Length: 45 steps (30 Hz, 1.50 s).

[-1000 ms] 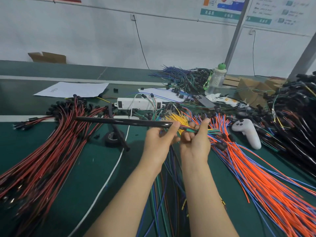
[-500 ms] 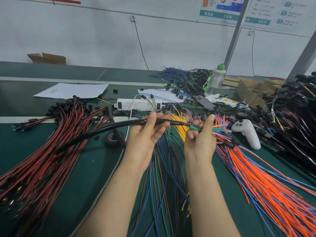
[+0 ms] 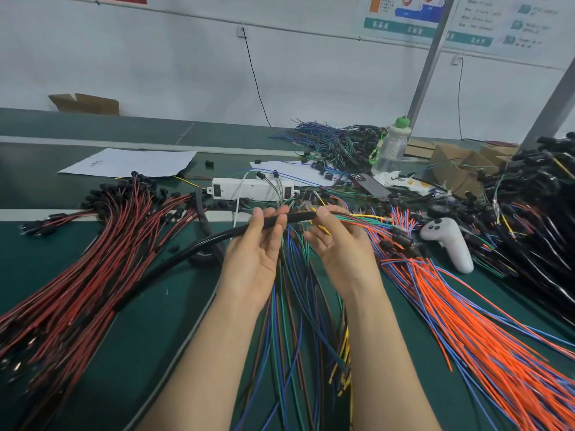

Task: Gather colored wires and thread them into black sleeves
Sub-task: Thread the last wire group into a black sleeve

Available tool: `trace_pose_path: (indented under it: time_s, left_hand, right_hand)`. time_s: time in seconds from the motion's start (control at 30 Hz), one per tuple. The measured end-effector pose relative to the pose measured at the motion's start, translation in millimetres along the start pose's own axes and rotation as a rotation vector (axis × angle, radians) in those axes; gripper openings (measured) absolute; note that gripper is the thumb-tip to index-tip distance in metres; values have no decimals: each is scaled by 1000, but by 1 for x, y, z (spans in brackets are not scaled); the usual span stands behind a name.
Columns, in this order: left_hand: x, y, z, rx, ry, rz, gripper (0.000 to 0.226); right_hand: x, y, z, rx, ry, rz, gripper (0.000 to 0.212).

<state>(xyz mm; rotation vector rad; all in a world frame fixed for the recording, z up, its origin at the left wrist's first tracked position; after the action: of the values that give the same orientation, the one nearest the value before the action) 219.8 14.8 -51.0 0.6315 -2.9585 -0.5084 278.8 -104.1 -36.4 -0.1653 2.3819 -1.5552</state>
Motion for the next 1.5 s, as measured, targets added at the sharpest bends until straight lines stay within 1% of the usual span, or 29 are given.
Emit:
trace_pose_path:
  time_s: [0.2,0.33,0.47,0.53,0.57,0.63,0.7,0.73,0.8,0.83,0.9,0.97,1.0,1.07,1.1,1.17,1.2,1.23,1.27,1.37,1.4,1.5]
  left_hand:
    - [1,2,2,-21,0,3,24]
    - [0,0,2,-29,-12,6,25]
    - [0,0,2,-41,-21,-6,24]
    - [0,2,2,-49,-27,-22,23]
    - [0,3,2,-52,-28,-28,23]
    - [0,3,3,-57,-31,-32,23]
    - [0,2,3,-81,-43,-30,25]
    - [0,1,3,-106,-48,-29,25]
    - [1,-4,2,-167,-65,-27,24]
    - [2,-6,1,-192,-80,-28,23]
    - [2,-11,0,-216,-95,-35,23]
    - [3,-13,0,-221,-92,-37,24]
    - [3,-13,0,-224,-94,-40,24]
    - [2,-10,-1,-213,-105,-50,23]
    - [3,-8,-2,-201,-107,-58,23]
    - [3,-6,-3,-211,-114,-77,22]
    - [3,-6,-4,-237,-125,-86,23]
    - [3,-7,-4,-273,-127,-92,24]
    - [3,-9,-5,-300,-133,-99,24]
    - [5,-17,-13,-381,-170,-107,24]
    - [6,-23,-17,-409,-190,-102,24]
    - [8,-36,-24,-485,-200,-79,24]
  right_hand:
    - [-1,0,4,52,22,2,14]
    - [0,0,2,-10,-35,-9,23]
    - [1,2,0,-46,-58,-23,19]
    - [2,1,-3,-71,-50,-41,9]
    - [1,2,-2,-95,-29,-60,13]
    - [-1,4,4,-222,52,-95,28]
    - [-2,3,10,-396,124,-89,38]
    - [-2,2,11,-441,136,-70,48]
    - [-2,2,8,-335,141,-37,67]
    - [-2,5,5,-234,139,-31,70]
    - [1,11,-3,-68,125,-26,65]
    - [2,19,-9,18,98,-39,59]
    - [2,21,-13,-1,83,-51,55]
    - [1,20,-13,-167,78,-101,44]
    - [1,18,-9,-296,104,-112,39]
    - [1,13,8,-563,216,-96,33]
    - [3,13,16,-656,269,-96,33]
    - [3,13,20,-699,306,-103,34]
    - [4,13,22,-701,321,-107,36]
    - [4,13,15,-588,300,-83,37]
    - [5,15,10,-562,280,-96,36]
    - [6,24,0,-528,218,-195,48]
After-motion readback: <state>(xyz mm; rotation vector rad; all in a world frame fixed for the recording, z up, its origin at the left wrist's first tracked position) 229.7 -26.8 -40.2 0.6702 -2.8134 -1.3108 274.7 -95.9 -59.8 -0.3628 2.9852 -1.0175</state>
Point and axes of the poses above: each hand's wrist, its own x-axis away from the middle knuckle, its own z-axis out of the back of the hand, y = z × x, the point moved 9 cm from there along -x, towards the middle knuckle, and after that the axes turned 13 degrees about x, right-handed, at the moved point
